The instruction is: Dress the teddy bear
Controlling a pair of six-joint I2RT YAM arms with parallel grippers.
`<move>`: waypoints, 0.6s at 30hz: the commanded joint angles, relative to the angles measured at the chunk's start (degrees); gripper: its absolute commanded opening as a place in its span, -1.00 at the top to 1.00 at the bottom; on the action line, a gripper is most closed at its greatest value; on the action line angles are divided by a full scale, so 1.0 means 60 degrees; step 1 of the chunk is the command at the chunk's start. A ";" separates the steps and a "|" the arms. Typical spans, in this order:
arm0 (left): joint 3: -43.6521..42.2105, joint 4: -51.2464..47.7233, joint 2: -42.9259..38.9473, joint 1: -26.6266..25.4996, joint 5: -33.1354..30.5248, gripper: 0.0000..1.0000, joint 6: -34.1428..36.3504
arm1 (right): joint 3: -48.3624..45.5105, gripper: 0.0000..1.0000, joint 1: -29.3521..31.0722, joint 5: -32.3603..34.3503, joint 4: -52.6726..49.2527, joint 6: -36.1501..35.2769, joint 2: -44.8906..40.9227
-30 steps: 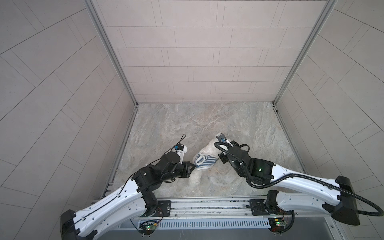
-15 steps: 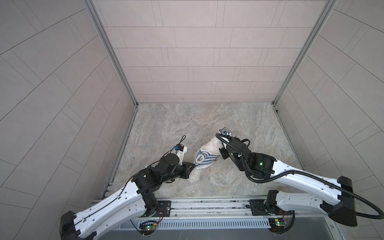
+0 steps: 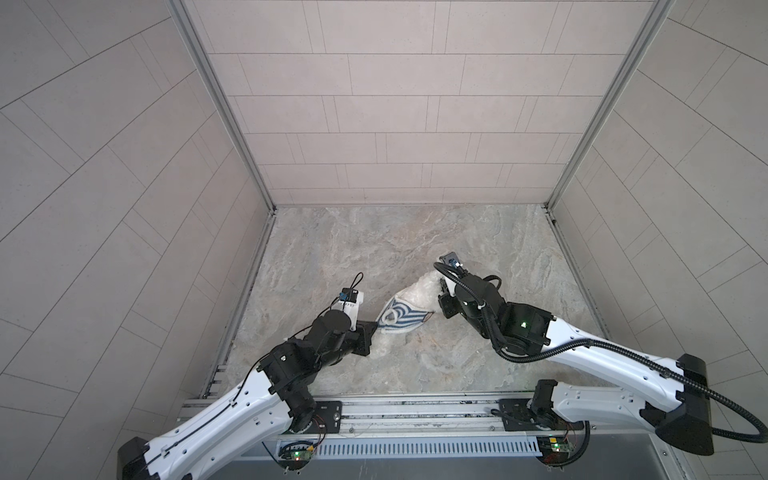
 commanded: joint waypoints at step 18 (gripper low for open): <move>0.1427 0.0135 0.0794 0.1328 0.0540 -0.42 0.1650 | 0.1625 1.00 -0.1392 -0.3071 -0.0910 0.1541 0.0871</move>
